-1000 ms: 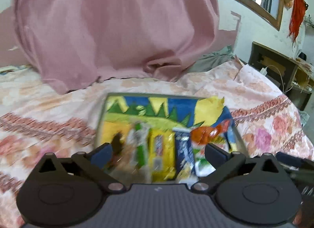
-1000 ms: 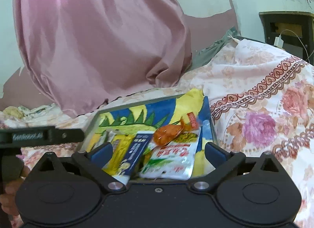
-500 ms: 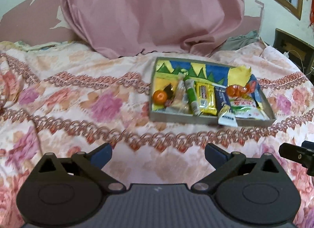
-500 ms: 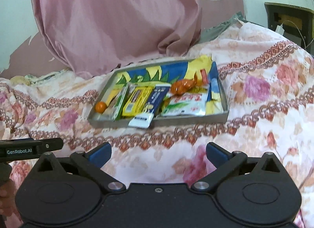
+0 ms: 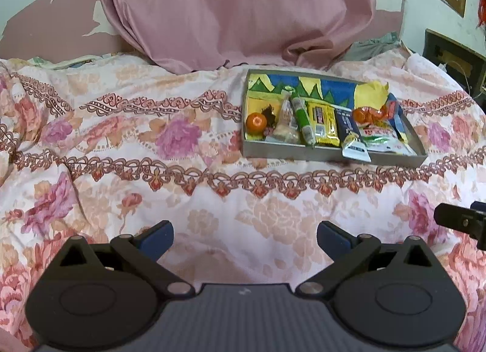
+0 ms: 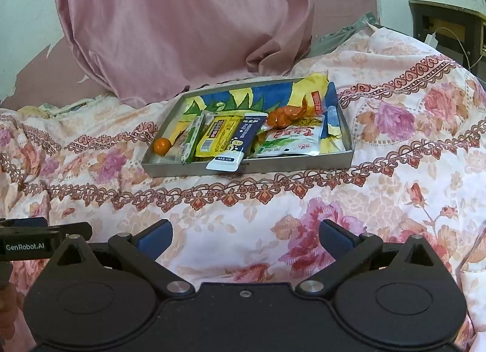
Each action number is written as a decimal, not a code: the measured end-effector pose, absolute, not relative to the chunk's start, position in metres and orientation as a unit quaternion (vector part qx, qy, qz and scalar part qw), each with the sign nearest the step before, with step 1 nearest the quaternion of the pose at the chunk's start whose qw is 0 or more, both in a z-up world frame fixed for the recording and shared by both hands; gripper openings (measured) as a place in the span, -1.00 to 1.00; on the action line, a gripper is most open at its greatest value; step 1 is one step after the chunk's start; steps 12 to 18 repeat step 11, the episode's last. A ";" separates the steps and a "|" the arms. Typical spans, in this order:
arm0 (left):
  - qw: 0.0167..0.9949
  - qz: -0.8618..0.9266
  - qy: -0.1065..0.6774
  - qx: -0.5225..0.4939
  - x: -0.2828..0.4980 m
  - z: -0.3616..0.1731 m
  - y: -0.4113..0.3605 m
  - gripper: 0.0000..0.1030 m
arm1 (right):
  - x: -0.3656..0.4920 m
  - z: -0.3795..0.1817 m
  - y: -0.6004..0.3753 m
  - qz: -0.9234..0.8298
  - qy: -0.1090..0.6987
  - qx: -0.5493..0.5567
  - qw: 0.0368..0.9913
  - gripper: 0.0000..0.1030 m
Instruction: Organize snacks
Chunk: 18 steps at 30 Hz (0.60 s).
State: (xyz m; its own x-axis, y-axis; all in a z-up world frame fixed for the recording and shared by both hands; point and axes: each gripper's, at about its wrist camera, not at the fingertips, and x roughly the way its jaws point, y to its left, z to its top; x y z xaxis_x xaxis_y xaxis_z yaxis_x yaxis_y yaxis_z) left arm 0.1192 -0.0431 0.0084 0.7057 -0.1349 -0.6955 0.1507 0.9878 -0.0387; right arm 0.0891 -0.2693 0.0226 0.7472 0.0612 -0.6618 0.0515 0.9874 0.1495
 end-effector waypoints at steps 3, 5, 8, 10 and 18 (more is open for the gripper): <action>0.923 -0.079 0.376 0.015 0.117 0.008 -0.044 0.99 | 0.089 0.021 -0.268 0.003 0.359 0.077 0.930 0.98; 0.923 -0.080 0.376 0.018 0.117 0.008 -0.045 0.99 | 0.090 0.020 -0.268 0.004 0.360 0.076 0.930 0.98; 0.922 -0.081 0.377 0.018 0.117 0.007 -0.046 0.99 | 0.091 0.019 -0.268 0.006 0.362 0.076 0.929 0.98; 0.922 -0.081 0.379 0.018 0.118 0.006 -0.046 0.99 | 0.091 0.019 -0.268 0.007 0.362 0.076 0.929 0.98; 0.922 -0.081 0.379 0.018 0.118 0.006 -0.046 0.99 | 0.091 0.019 -0.268 0.008 0.363 0.075 0.929 0.98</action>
